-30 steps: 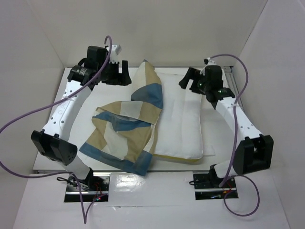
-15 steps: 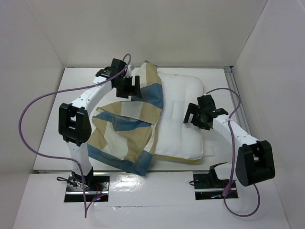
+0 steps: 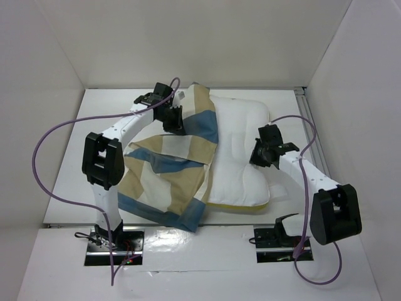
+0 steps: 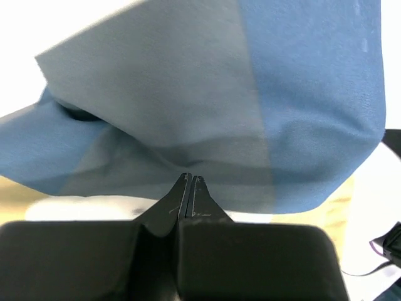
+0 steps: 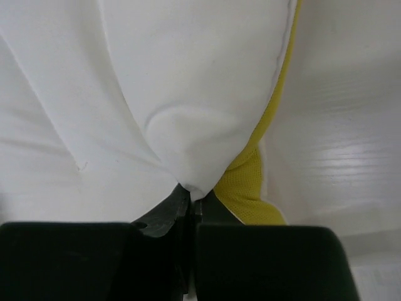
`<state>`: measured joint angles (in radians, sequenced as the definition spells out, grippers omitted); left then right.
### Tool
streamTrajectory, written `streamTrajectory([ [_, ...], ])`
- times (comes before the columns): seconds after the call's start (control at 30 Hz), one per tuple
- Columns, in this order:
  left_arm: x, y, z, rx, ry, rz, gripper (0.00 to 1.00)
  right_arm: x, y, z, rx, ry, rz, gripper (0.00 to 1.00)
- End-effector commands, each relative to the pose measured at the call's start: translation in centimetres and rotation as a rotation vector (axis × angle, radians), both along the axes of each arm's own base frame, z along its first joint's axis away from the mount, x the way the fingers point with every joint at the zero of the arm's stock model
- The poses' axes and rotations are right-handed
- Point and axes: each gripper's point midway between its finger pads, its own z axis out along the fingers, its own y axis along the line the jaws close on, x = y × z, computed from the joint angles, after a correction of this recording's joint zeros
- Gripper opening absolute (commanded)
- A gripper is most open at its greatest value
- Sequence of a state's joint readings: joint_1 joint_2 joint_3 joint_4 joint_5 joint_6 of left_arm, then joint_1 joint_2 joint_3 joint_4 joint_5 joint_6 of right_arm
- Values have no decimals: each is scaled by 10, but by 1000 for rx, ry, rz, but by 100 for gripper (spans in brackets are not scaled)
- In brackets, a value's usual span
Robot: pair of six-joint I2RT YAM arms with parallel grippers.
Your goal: Put the pillow into the pillowcase
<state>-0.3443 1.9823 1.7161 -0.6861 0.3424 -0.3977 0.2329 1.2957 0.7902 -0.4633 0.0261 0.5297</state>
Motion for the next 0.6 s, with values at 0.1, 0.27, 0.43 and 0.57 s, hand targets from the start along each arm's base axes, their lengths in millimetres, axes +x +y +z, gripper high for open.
streamTrajectory([
  [0.1,-3,13,49,-65,-117,51,0,19,-80,41,-313,-28,-247,0],
  [0.27,-22,15,73,-79,-163,52,0,72,-111,86,-432,-153,-370,0],
  [0.43,-10,80,52,106,-122,300,46,128,-86,125,-419,-177,-270,94],
  [0.57,-23,130,16,130,8,430,85,122,-37,138,-244,-267,-73,99],
])
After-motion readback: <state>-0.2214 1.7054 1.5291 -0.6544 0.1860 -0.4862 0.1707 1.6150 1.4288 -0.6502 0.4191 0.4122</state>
